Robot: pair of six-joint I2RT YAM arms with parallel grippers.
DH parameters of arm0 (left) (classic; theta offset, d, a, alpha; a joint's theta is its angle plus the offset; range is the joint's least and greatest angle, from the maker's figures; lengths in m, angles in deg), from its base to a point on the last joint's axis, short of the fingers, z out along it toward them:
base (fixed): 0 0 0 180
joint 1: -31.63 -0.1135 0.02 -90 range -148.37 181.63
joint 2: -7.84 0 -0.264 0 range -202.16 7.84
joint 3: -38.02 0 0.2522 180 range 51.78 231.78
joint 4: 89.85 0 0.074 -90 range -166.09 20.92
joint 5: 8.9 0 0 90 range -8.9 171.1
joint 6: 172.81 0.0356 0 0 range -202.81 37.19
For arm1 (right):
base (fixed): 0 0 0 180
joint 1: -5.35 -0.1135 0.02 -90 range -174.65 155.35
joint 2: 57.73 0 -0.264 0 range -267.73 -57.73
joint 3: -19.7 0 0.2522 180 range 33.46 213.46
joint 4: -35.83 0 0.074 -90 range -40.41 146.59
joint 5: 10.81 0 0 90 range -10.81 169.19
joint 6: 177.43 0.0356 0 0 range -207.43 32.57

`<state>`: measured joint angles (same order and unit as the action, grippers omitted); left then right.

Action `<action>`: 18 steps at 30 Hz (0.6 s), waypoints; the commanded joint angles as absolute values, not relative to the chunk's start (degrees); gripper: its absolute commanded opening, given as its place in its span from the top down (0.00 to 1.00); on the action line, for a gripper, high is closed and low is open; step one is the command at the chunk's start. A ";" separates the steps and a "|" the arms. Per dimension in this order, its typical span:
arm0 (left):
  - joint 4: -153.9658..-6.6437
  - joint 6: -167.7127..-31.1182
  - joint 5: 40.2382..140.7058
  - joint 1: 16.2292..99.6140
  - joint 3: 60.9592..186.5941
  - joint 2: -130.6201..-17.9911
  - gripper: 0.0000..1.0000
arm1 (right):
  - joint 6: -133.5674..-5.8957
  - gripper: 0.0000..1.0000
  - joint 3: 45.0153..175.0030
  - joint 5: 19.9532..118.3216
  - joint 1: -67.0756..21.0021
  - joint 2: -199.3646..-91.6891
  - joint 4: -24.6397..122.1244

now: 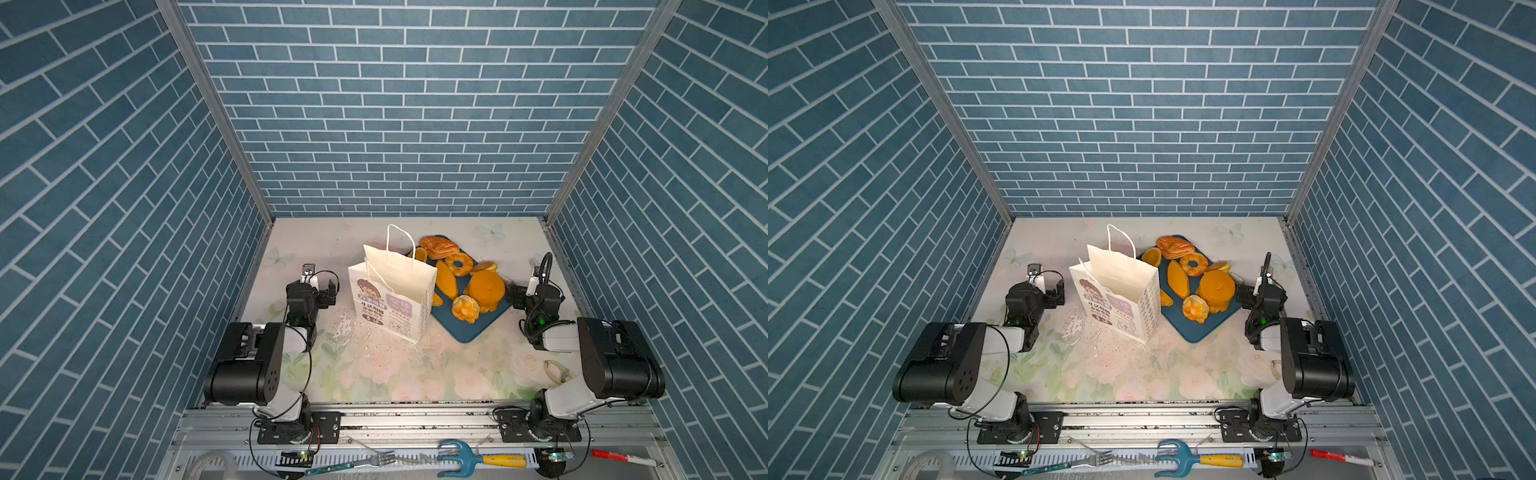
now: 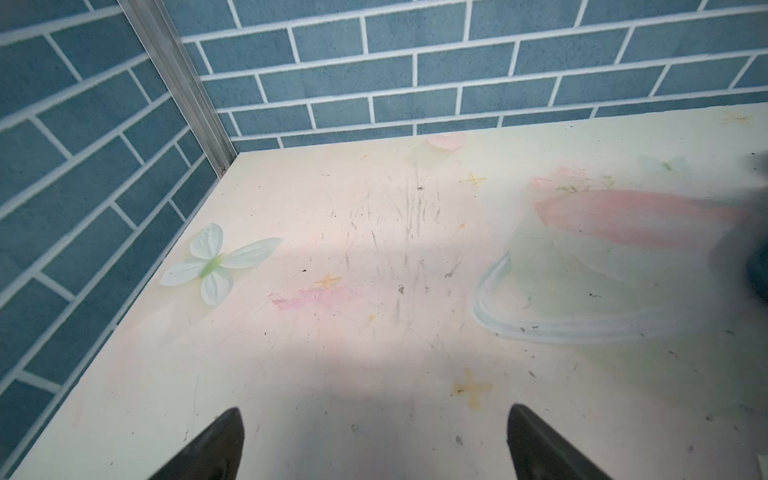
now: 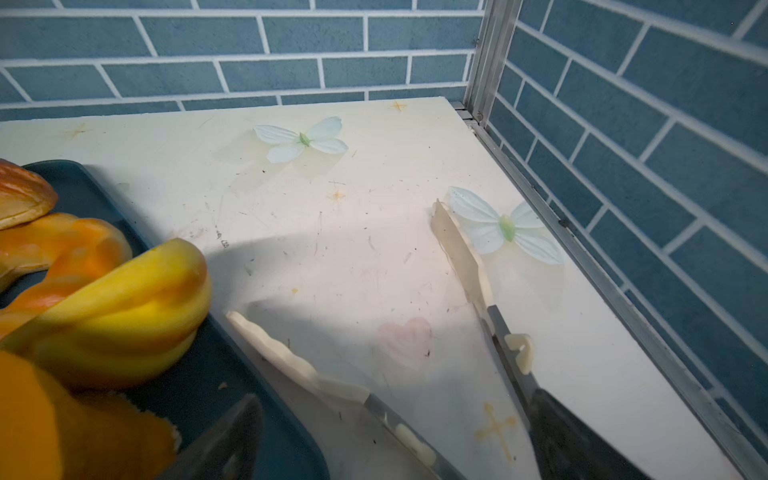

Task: Place the fake bread into the paper bag

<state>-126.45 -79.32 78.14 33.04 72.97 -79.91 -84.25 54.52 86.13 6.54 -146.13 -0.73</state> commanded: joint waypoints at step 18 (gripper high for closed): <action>-125.57 -78.94 77.76 33.30 74.06 -79.75 0.00 | -84.26 0.01 55.96 82.75 7.38 -146.19 -0.26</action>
<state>-126.43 -79.32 78.14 33.04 72.97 -79.91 -84.27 54.52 83.66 6.93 -146.13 -0.51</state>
